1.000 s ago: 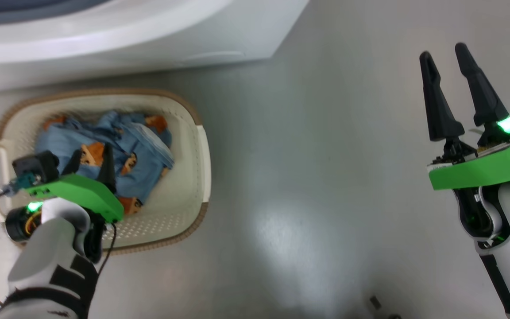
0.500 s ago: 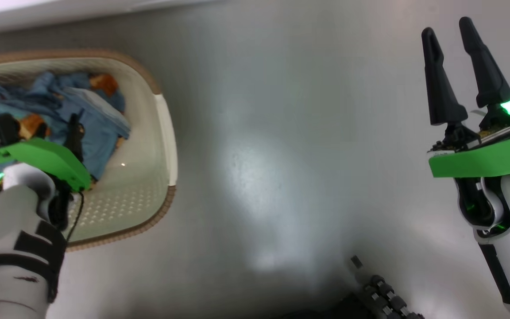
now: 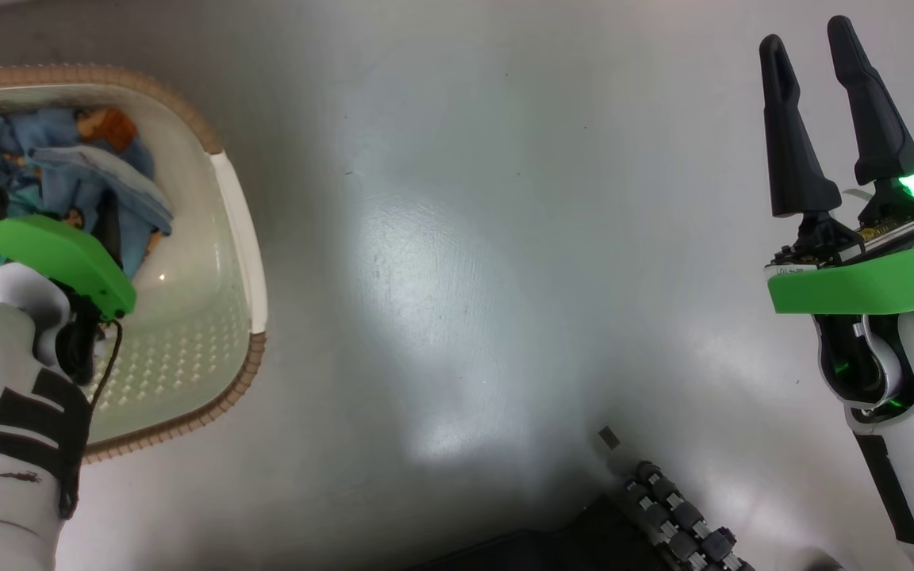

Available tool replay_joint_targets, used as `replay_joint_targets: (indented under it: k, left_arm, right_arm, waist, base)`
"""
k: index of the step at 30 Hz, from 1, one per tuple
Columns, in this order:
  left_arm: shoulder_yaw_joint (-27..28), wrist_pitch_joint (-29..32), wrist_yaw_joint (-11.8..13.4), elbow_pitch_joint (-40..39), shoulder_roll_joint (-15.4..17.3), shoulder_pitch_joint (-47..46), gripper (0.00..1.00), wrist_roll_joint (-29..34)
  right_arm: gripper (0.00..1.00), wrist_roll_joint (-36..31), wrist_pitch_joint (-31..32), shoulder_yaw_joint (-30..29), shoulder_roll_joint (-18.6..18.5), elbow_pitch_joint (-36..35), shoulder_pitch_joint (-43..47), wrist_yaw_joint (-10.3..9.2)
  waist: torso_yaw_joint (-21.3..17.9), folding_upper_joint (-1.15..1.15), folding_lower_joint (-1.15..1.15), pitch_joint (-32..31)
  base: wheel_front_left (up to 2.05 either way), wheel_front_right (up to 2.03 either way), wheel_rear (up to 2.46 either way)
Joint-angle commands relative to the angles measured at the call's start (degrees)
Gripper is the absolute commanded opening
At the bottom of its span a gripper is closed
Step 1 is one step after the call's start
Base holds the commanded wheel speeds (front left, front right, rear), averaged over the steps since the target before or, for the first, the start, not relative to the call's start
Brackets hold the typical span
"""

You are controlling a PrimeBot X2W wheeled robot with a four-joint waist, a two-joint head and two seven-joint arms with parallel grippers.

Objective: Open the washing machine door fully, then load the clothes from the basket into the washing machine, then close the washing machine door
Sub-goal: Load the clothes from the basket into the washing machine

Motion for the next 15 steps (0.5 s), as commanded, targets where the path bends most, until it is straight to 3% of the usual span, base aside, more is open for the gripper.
replay_joint_targets:
  k: [1,2,3,15]
  left_arm:
    - [0.6,1.7,0.8,-0.1,2.5,0.8,0.49,-0.6]
    - [0.5,1.8,1.0,-0.1,2.6,0.7,0.16,-0.5]
    - [0.4,1.6,1.2,0.0,2.8,0.6,0.00,-0.5]
    - [0.5,-2.5,0.1,0.0,2.4,1.4,0.00,-1.3]
  right_arm:
    - [1.00,-0.2,-0.4,0.8,-0.6,-1.2,2.3,0.31]
    - [1.00,-0.2,-0.4,0.7,-0.6,-1.2,2.3,0.31]
    - [1.00,-0.2,-0.4,0.7,-0.6,-1.3,2.3,0.31]
    - [1.00,-0.2,-0.4,0.8,-0.1,-0.7,1.8,0.31]
  waist:
    - [-0.3,0.00,0.00,0.0]
    - [-0.4,0.00,0.00,0.0]
    - [-0.4,0.00,0.00,0.0]
    - [0.4,0.00,0.00,-1.9]
  base:
    - [0.00,0.00,0.00]
    - [0.00,0.00,0.00]
    - [0.00,0.00,0.00]
    - [0.00,0.00,0.00]
